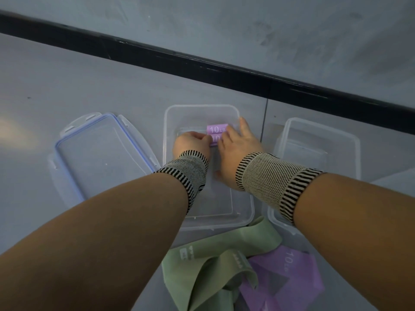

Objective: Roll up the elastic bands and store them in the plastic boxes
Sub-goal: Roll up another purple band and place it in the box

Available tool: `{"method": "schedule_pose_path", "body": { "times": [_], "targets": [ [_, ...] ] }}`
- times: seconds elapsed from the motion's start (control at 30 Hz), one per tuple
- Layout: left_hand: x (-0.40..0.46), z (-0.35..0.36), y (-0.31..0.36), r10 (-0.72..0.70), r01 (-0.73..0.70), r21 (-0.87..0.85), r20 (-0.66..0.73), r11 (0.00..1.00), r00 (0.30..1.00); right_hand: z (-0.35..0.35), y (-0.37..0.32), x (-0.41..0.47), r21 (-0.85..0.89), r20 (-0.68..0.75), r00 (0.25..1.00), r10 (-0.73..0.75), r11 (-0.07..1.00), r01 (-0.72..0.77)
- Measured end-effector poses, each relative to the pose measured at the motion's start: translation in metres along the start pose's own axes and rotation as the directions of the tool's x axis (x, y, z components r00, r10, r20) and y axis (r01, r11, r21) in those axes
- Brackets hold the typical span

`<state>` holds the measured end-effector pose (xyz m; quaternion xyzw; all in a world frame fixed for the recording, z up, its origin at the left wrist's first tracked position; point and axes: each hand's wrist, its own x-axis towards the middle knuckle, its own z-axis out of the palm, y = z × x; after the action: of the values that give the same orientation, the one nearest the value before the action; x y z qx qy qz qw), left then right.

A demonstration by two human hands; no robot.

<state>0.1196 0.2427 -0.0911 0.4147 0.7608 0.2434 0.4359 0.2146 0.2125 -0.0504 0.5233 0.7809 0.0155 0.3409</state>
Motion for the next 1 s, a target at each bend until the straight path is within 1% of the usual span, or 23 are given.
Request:
{"method": "schedule_pose_path", "body": {
  "times": [0.17,0.3,0.37,0.43,0.53,0.57,0.6,0.67,0.7,0.73,0.8,0.9,0.93,1.0],
  "targets": [
    [-0.002,-0.001,-0.001,0.151,-0.151,0.126,0.014,0.980,0.988,0.000,0.005,-0.005,0.085,0.004,1.000,0.002,0.996,-0.002],
    [-0.004,-0.003,0.001,0.283,-0.295,0.299,0.082,0.908,0.956,-0.001,0.005,-0.007,0.116,-0.007,1.000,-0.003,0.993,0.004],
    [-0.003,-0.006,0.002,0.300,-0.315,0.334,0.096,0.888,0.949,0.000,0.005,-0.008,0.136,-0.026,1.000,-0.006,0.991,0.009],
    [-0.003,-0.008,0.001,0.302,-0.317,0.329,0.100,0.889,0.948,0.002,0.006,-0.008,0.146,-0.044,0.999,-0.003,0.989,0.009],
    [-0.003,-0.013,-0.001,0.302,-0.343,0.321,0.171,0.883,0.938,0.002,0.005,-0.007,0.154,-0.034,0.999,-0.005,0.988,0.010],
    [-0.002,-0.014,-0.003,0.322,-0.383,0.363,0.218,0.849,0.921,0.002,0.005,-0.006,0.153,-0.032,0.999,-0.009,0.988,0.013],
    [0.000,-0.015,-0.004,0.344,-0.440,0.441,0.283,0.783,0.896,0.002,0.005,-0.006,0.152,-0.036,0.999,-0.012,0.988,0.017],
    [0.003,-0.019,-0.005,0.339,-0.549,0.620,0.434,0.560,0.835,0.004,0.006,-0.006,0.158,-0.051,0.999,-0.011,0.987,0.019],
    [0.005,-0.022,-0.005,0.310,-0.577,0.667,0.487,0.471,0.816,0.005,0.006,-0.007,0.160,-0.054,0.999,-0.008,0.987,0.017],
    [0.005,-0.025,-0.003,0.274,-0.586,0.685,0.519,0.433,0.809,0.006,0.006,-0.007,0.160,-0.051,0.999,-0.006,0.987,0.014],
    [0.008,-0.028,-0.001,0.235,-0.591,0.670,0.550,0.449,0.802,0.006,0.005,-0.009,0.187,-0.063,0.998,0.001,0.982,0.011],
    [0.005,-0.027,-0.003,0.239,-0.589,0.654,0.548,0.474,0.801,0.006,0.007,-0.015,0.343,-0.167,0.985,0.041,0.939,0.020],
    [0.004,-0.027,-0.004,0.239,-0.581,0.654,0.540,0.485,0.807,0.007,0.008,-0.018,0.414,-0.192,0.979,0.075,0.910,0.012],
    [0.001,-0.028,-0.004,0.234,-0.556,0.656,0.516,0.509,0.824,0.012,0.012,-0.025,0.574,-0.177,0.970,0.165,0.818,-0.034]
  ]
}}
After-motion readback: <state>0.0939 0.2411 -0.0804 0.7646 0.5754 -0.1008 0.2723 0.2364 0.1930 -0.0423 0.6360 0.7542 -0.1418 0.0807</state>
